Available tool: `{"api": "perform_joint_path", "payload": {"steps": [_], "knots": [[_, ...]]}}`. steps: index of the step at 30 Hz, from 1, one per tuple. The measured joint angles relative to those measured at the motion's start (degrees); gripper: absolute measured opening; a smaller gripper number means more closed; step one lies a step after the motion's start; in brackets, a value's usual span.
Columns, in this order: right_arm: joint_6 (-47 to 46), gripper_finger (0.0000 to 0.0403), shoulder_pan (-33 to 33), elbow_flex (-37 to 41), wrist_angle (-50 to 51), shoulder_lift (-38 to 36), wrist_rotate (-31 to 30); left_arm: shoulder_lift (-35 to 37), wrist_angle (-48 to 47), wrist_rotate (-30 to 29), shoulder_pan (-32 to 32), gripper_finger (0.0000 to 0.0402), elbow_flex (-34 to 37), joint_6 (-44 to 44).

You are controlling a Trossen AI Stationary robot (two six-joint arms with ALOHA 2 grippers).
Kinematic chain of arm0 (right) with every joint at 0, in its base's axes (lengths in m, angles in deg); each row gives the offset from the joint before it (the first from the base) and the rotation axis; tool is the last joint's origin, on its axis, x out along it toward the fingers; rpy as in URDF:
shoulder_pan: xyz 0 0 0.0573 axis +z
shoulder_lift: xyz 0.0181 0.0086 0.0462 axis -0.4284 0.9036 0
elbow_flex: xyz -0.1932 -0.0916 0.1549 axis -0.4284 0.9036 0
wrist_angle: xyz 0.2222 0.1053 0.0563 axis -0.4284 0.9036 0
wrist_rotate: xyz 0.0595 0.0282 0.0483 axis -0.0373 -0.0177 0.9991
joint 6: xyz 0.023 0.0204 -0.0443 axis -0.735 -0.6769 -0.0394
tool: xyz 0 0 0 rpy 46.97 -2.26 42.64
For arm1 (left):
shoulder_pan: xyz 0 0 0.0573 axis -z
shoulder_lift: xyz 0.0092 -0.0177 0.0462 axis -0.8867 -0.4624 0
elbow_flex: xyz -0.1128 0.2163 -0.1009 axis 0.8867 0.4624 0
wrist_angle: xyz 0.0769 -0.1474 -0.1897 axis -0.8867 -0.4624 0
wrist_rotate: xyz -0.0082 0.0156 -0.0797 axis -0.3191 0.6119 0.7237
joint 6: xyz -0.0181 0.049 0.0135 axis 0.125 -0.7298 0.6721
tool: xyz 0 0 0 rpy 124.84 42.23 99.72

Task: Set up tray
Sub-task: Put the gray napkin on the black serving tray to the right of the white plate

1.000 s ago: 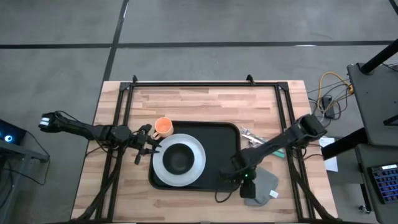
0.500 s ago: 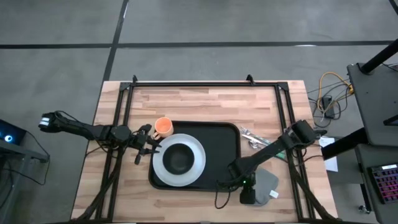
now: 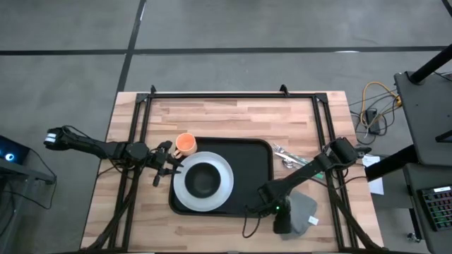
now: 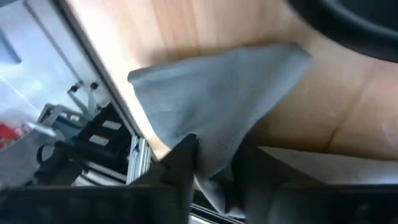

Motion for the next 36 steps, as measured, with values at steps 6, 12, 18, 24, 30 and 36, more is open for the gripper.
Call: {"api": "perform_joint_path", "payload": {"steps": [6, 12, 18, 24, 30, 36], "knots": [[7.4, 0.0013, 0.0, 0.0, -0.7, 0.0, 2.5, 0.0, 0.0, 0.0, 0.0, 0.0101, 0.0, 0.0], [12.9, 0.0009, -0.3, 0.0, -7.5, 0.0, 3.4, 0.0, 0.0, 0.0, 0.0, 0.0101, 0.0, 0.0], [12.4, 0.0009, -0.7, 0.0, -21.5, 0.0, 3.4, 0.0, 0.0, 0.0, 0.0, 0.0101, 0.0, 0.0], [7.9, 0.0009, -1.0, 0.0, -26.0, -0.6, -1.4, 0.0, 0.0, 0.0, 0.0, 0.0101, 0.0, 0.0], [-1.4, 0.0009, -1.0, 3.5, -33.0, -4.6, -9.4, 0.0, 0.0, 0.0, 0.0, 0.0101, 0.0, 0.0], [-12.4, 0.0009, -1.0, 13.3, -47.6, -12.5, -21.3, 0.0, 0.0, 0.0, 0.0, 0.0101, 0.0, 0.0]]}}
